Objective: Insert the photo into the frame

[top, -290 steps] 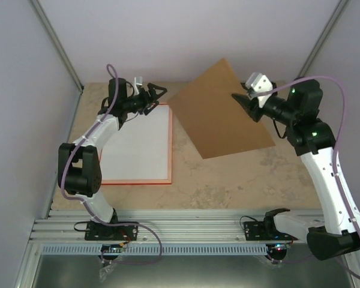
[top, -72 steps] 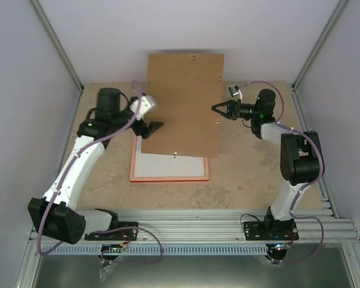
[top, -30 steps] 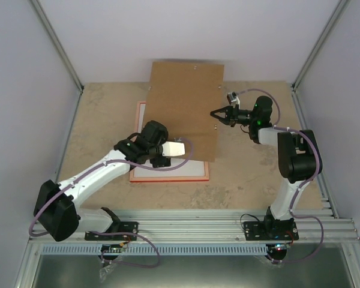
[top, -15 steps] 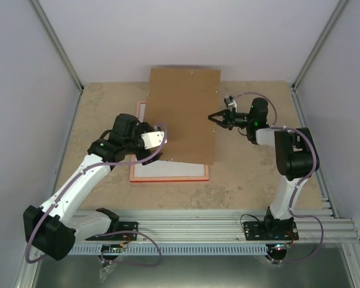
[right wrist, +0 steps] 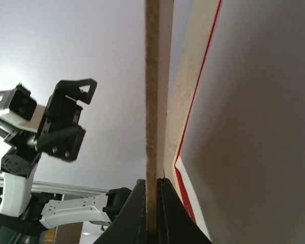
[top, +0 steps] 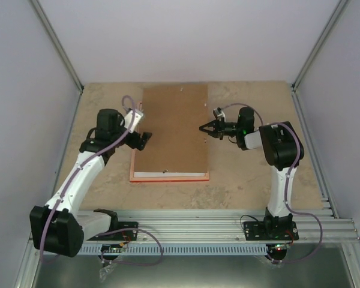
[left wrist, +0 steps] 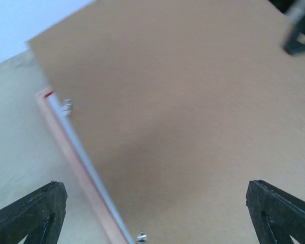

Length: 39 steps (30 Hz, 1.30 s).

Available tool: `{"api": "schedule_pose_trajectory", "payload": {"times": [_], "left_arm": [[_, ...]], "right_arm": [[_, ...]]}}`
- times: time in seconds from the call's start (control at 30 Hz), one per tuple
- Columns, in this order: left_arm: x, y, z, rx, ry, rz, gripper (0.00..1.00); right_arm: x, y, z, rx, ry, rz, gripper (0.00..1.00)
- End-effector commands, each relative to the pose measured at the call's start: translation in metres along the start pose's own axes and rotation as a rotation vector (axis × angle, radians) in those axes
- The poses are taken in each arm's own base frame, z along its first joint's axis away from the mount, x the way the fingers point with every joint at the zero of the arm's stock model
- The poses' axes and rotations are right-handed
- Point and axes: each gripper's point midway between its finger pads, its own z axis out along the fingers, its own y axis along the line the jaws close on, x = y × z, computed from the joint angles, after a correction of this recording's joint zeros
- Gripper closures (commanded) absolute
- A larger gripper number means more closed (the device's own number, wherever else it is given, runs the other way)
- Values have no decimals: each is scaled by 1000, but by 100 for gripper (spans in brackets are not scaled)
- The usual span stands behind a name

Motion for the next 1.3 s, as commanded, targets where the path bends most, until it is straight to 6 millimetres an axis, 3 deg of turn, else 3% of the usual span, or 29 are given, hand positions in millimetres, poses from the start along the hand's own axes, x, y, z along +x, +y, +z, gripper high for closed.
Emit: {"api": "schedule_pose_trajectory", "payload": {"times": [0.0, 0.5, 0.8, 1.0, 1.27], "left_arm": [[-6, 42, 2, -80, -28, -227, 1], [26, 84, 29, -184, 84, -356, 2], [70, 125, 41, -371, 191, -436, 3], [88, 130, 55, -355, 224, -507, 4], [95, 136, 61, -371, 247, -512, 5]], "right_arm": [[-3, 4, 4, -26, 6, -74, 99], [-5, -42, 9, 40, 37, -33, 99], [-4, -73, 12, 114, 54, 65, 99], [-2, -84, 17, 159, 88, 81, 99], [7, -93, 25, 230, 133, 131, 99]]}}
